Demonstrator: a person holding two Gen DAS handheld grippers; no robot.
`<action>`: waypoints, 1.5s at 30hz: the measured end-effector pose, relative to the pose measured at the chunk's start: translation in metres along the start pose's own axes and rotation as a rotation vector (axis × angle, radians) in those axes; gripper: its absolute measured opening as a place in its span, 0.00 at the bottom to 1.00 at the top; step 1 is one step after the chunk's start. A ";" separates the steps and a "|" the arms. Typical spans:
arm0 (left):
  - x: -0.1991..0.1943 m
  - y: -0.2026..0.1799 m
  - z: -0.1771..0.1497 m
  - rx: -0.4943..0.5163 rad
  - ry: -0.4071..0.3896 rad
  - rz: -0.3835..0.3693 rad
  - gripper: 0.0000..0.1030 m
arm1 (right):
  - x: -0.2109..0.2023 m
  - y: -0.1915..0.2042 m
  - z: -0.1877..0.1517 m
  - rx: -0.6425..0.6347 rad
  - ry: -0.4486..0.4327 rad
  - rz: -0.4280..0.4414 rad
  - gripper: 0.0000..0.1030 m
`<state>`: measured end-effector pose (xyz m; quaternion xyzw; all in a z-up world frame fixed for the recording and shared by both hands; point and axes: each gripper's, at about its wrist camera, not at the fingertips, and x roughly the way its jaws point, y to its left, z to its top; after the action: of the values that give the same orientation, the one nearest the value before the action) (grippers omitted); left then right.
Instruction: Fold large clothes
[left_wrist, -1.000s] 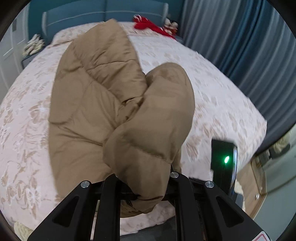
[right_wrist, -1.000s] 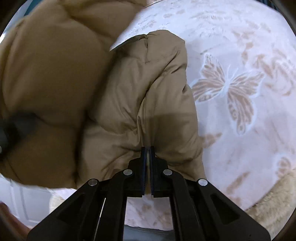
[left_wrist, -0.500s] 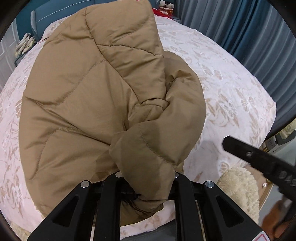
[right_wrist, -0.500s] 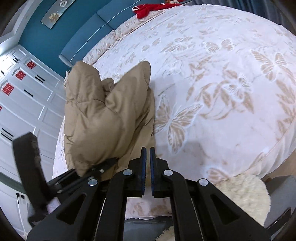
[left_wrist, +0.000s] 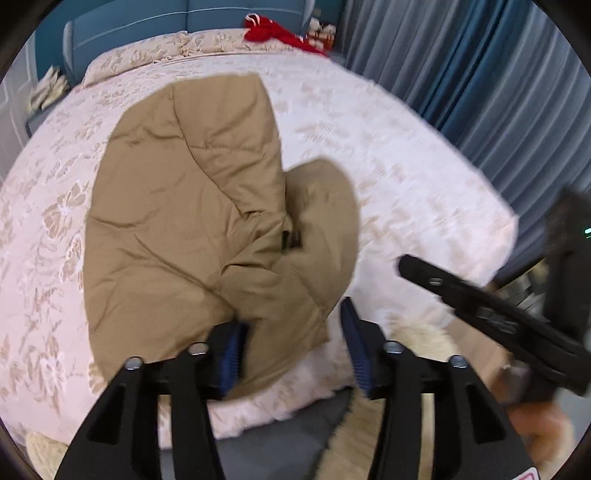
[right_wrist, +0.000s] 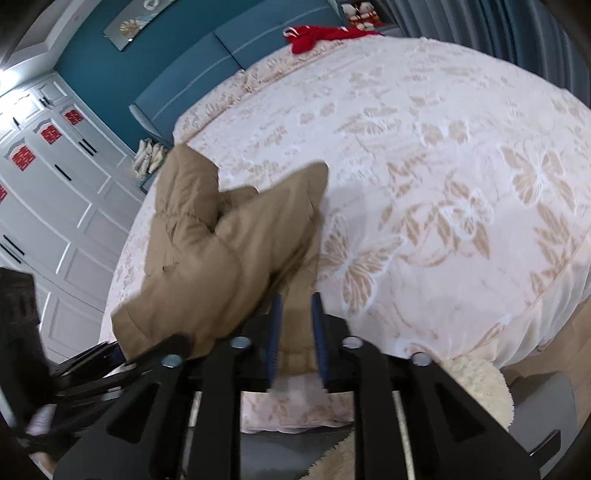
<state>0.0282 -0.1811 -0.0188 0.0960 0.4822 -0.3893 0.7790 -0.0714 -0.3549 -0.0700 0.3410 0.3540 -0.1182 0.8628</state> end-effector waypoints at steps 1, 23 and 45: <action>-0.014 0.006 0.000 -0.023 -0.020 -0.033 0.60 | -0.001 0.003 0.003 -0.005 -0.009 0.001 0.28; -0.048 0.120 0.030 -0.311 -0.104 0.367 0.69 | 0.091 0.089 0.043 0.178 0.162 0.050 0.58; 0.032 0.109 0.047 -0.308 0.028 0.301 0.68 | 0.095 0.014 0.047 0.024 0.081 -0.097 0.06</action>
<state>0.1440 -0.1487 -0.0457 0.0522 0.5269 -0.1890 0.8270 0.0286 -0.3723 -0.1044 0.3384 0.4034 -0.1501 0.8368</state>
